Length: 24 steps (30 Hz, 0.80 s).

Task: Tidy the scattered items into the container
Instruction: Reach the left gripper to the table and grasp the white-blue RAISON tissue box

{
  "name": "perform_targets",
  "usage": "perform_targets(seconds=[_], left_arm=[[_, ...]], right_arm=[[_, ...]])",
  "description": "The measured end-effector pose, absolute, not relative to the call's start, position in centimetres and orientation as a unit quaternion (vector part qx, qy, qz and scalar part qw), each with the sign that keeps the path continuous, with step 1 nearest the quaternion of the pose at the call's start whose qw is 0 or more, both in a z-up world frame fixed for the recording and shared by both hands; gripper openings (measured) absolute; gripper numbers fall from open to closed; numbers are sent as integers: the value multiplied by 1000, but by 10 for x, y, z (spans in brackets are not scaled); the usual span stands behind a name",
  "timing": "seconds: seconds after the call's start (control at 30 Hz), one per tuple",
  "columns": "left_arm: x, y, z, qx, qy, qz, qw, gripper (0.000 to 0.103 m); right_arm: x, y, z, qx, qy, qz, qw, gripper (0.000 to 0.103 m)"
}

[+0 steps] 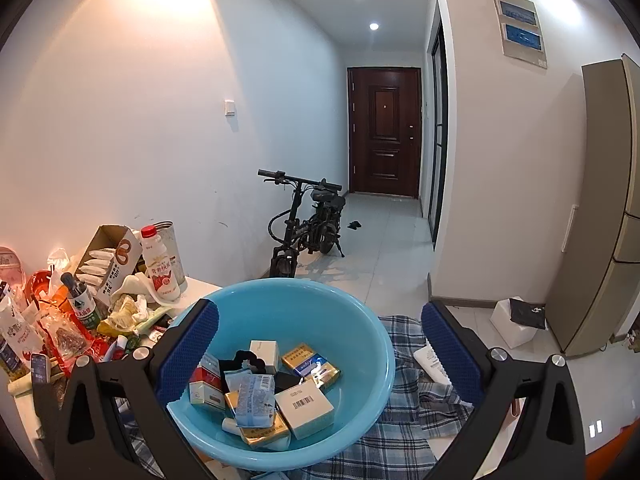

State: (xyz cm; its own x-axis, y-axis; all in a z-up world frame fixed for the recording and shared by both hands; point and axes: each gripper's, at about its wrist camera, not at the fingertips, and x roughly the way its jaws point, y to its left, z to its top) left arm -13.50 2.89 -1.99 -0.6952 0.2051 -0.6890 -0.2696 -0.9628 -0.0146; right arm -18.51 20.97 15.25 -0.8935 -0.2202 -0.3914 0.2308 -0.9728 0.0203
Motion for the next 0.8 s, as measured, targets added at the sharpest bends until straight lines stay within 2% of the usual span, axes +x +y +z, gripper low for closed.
perform_targets(seconds=[0.8], left_arm=[[-175, 42, -58, -390, 32, 914, 108, 103]], right_arm=[[-185, 207, 153, 199, 14, -970, 136, 103]])
